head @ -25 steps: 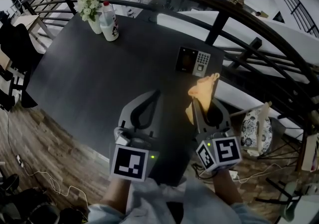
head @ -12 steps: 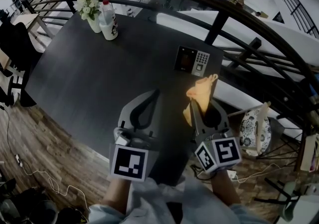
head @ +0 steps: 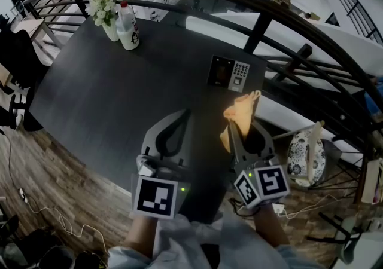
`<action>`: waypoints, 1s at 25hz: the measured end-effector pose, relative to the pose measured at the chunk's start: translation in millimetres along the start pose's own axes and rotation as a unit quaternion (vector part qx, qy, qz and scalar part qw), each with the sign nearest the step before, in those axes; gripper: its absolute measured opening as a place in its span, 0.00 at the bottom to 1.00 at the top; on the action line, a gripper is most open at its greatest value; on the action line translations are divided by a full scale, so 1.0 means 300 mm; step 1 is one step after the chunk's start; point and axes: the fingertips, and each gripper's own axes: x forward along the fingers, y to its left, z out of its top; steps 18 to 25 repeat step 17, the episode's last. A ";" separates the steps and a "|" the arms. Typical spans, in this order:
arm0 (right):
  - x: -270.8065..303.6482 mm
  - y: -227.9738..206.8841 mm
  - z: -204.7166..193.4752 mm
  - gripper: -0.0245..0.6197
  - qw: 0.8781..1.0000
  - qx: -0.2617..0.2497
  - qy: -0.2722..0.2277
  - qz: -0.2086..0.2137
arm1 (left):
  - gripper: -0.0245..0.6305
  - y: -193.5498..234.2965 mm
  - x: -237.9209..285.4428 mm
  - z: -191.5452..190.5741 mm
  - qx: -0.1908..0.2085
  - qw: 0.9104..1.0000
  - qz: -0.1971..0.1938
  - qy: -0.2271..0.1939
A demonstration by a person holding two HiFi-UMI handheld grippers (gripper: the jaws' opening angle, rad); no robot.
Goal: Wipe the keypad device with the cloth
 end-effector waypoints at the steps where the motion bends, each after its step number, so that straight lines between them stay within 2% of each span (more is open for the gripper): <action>1: 0.000 -0.001 0.000 0.19 1.000 0.000 0.000 -0.001 | 0.05 0.000 0.000 0.001 0.000 1.000 0.000 0.000; 25: 0.018 0.026 -0.037 0.20 1.000 0.000 0.021 0.019 | 0.05 0.018 -0.010 -0.017 -0.003 1.000 0.006 0.008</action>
